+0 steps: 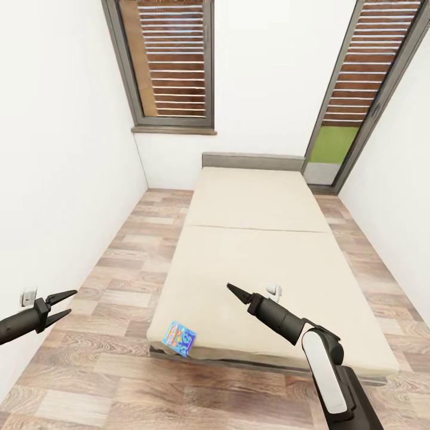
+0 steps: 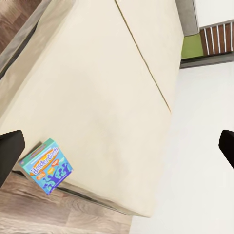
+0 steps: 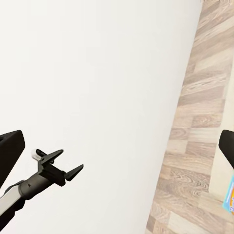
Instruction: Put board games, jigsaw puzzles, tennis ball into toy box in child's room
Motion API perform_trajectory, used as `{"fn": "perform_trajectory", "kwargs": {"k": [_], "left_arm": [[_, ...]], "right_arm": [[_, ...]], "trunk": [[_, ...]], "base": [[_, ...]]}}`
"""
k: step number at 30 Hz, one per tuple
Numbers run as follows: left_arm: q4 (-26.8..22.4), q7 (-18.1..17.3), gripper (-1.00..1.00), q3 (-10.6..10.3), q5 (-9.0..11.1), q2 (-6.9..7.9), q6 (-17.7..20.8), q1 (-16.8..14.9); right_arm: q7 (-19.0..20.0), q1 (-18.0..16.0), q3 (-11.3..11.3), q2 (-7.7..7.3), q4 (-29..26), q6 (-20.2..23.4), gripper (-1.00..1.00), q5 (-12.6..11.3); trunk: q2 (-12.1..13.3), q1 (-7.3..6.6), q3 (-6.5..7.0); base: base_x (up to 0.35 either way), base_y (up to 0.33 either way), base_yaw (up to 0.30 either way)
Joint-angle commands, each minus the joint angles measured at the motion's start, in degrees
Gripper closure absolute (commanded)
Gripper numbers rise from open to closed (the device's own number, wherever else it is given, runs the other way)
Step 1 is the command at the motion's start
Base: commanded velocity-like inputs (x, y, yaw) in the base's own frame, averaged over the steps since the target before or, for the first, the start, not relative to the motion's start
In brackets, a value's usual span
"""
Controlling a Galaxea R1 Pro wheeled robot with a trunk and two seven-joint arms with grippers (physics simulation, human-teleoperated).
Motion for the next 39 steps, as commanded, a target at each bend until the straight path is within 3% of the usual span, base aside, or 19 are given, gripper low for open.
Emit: {"fn": "perform_trajectory", "kwargs": {"k": [1, 39], "left_arm": [[0.0, -0.1, -1.00, 0.1, 0.0, 0.01, 0.3, -0.1], [0.0, -0.1, -1.00, 0.1, 0.0, -0.05, 0.2, -0.1]], "right_arm": [[0.0, 0.0, -0.1, 0.04, 0.0, 0.4, -1.00, -0.2], [-0.1, 0.0, 0.0, 0.11, 0.0, 0.3, -1.00, -0.2]], "trunk": [[-0.1, 0.03, 0.00], [-0.1, 0.03, 3.59]], "base": [[0.000, 0.000, 0.000], [0.000, 0.000, 0.000]]}}
